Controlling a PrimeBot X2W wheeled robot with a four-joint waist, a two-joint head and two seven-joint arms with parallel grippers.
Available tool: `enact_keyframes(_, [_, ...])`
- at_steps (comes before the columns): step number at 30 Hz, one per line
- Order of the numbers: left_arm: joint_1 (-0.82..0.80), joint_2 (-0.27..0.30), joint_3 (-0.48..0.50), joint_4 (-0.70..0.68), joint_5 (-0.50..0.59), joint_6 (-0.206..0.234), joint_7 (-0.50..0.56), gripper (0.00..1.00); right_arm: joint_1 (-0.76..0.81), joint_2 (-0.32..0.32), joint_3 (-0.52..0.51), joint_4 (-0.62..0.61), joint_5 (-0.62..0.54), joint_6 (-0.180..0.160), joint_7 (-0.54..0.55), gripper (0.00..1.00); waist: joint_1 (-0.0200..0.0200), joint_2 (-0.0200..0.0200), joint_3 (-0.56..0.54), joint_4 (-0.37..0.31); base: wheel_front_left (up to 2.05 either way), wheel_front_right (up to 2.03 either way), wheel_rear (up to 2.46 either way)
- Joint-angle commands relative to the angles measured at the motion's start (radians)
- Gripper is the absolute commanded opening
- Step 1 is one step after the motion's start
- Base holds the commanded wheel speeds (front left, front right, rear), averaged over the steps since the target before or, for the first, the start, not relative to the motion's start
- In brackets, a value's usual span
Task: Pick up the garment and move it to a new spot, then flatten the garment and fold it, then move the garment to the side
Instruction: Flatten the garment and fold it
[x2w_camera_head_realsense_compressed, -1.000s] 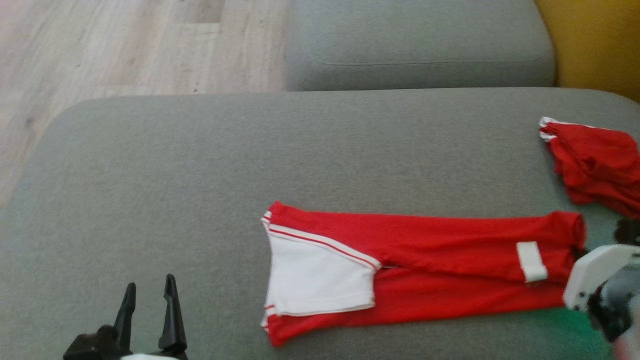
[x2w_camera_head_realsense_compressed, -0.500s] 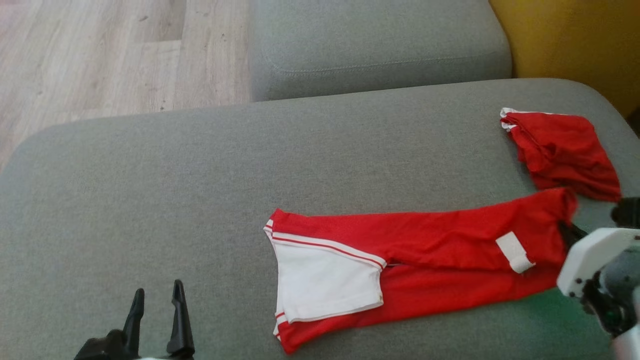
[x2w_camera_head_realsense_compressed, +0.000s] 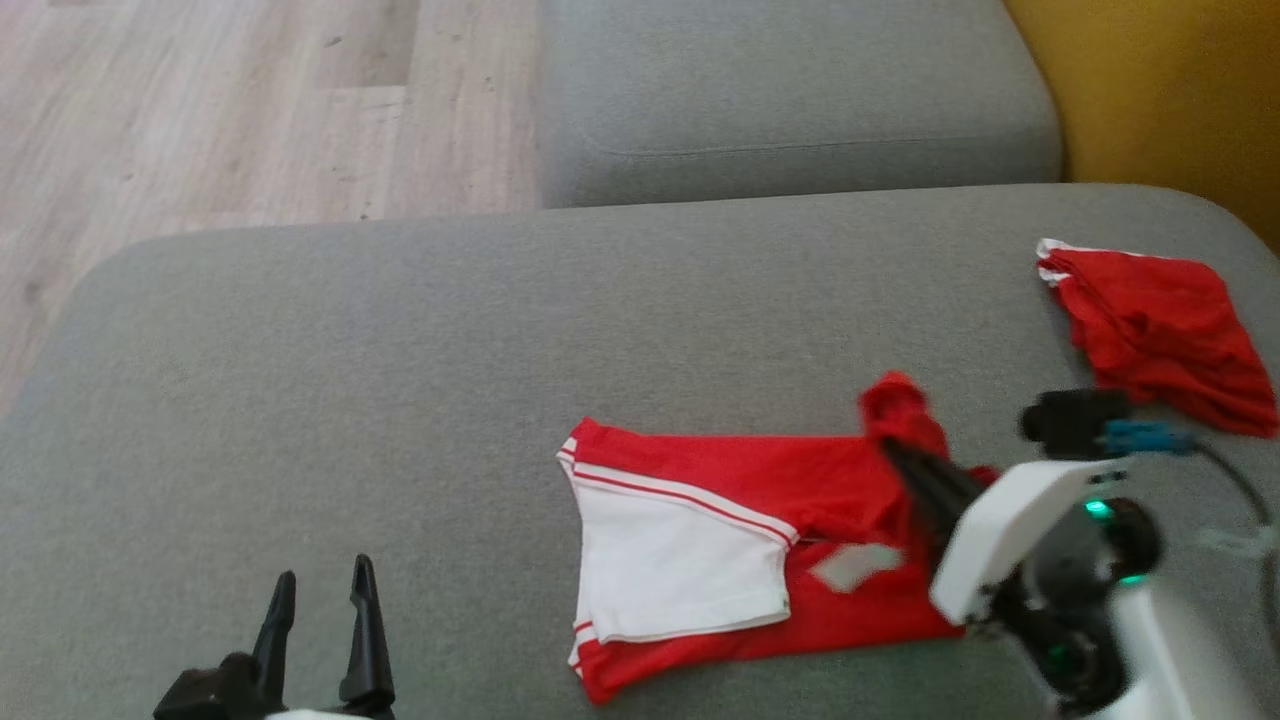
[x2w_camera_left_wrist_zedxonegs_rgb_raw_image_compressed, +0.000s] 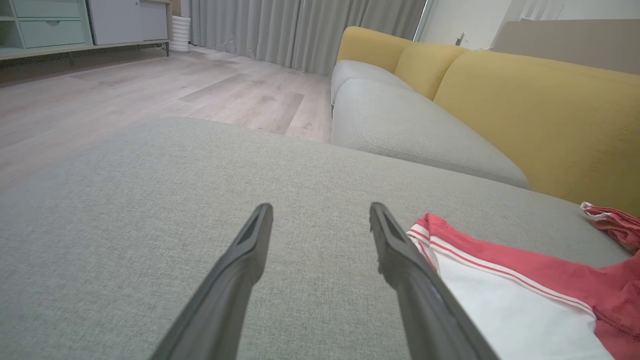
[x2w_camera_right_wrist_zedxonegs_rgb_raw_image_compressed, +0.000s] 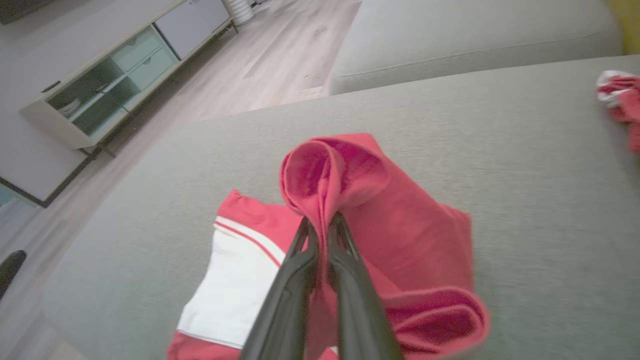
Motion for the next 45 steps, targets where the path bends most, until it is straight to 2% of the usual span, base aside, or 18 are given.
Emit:
enact_keyframes(1, [-0.066, 0.016, 0.03, -0.025, 0.01, -0.004, -0.003, 1.0, -0.05, 0.016, 0.035, -0.035, 0.008, 0.007, -0.011, 0.0, 0.0, -0.0001, 0.001, 0.017, 0.0, 0.0, 0.0])
enact_keyframes(8, [-0.08, 0.019, 0.016, -0.029, 0.018, -0.006, 0.008, 1.0, -0.107, 0.083, 0.126, 0.084, 0.058, 0.007, -0.097, 0.0, 0.0, -0.0001, 0.008, 0.089, 0.0, 0.0, 0.0])
enact_keyframes(13, [-0.088, 0.017, 0.002, -0.031, 0.023, -0.008, 0.016, 1.0, -0.155, 0.087, 0.182, 0.2, 0.12, 0.007, -0.204, 0.0, 0.0, -0.0001, 0.012, 0.139, 0.0, 0.0, 0.0])
enact_keyframes(24, [-0.094, 0.015, -0.01, -0.022, 0.022, -0.011, 0.02, 1.0, -0.248, 0.087, 0.313, 0.433, 0.245, 0.007, -0.34, 0.0, 0.0, -0.0001, 0.01, 0.187, 0.0, 0.0, 0.0])
enact_keyframes(26, [-0.096, 0.015, -0.011, -0.019, 0.021, -0.012, 0.021, 1.0, -0.267, 0.087, 0.343, 0.473, 0.268, 0.007, -0.356, 0.37, 0.0, -0.0001, 0.009, 0.189, 0.0, 0.0, 0.0])
enact_keyframes(27, [-0.096, 0.015, -0.011, -0.017, 0.02, -0.012, 0.021, 1.0, -0.275, 0.087, 0.359, 0.489, 0.282, 0.007, -0.364, 0.61, 0.0, -0.0001, 0.009, 0.188, 0.0, 0.0, 0.0])
enact_keyframes(28, [-0.097, 0.014, -0.011, -0.015, 0.019, -0.013, 0.021, 1.0, -0.285, 0.087, 0.376, 0.502, 0.298, 0.007, -0.372, 0.93, 0.0, -0.0001, 0.009, 0.188, 0.0, 0.0, 0.0])
enact_keyframes(29, [-0.098, 0.014, -0.012, -0.013, 0.018, -0.013, 0.02, 1.0, -0.294, 0.087, 0.392, 0.512, 0.313, 0.007, -0.384, 1.0, 0.0, -0.0001, 0.009, 0.187, 0.0, 0.0, 0.0])
enact_keyframes(35, [-0.101, 0.006, -0.02, -0.005, 0.02, -0.012, 0.017, 1.0, -0.343, 0.087, 0.475, 0.542, 0.397, 0.007, -0.445, 1.0, 0.0, -0.0001, 0.007, 0.176, 0.0, 0.0, 0.0])
enact_keyframes(39, [-0.103, 0.002, -0.026, -0.001, 0.02, -0.014, 0.014, 1.0, -0.381, 0.087, 0.486, 0.553, 0.41, 0.007, -0.501, 1.0, 0.0, -0.0001, 0.003, 0.163, 0.0, 0.0, 0.0])
enact_keyframes(42, [-0.106, -0.003, -0.033, 0.0, 0.023, -0.016, 0.012, 1.0, -0.409, 0.087, 0.463, 0.57, 0.375, 0.007, -0.554, 1.0, 0.0, -0.0001, 0.0, 0.153, 0.0, 0.0, 0.0])
enact_keyframes(45, [-0.111, -0.008, -0.04, 0.001, 0.026, -0.017, 0.009, 1.0, -0.43, 0.087, 0.412, 0.611, 0.288, 0.007, -0.609, 1.0, 0.0, -0.0001, -0.002, 0.142, 0.0, 0.0, 0.0])
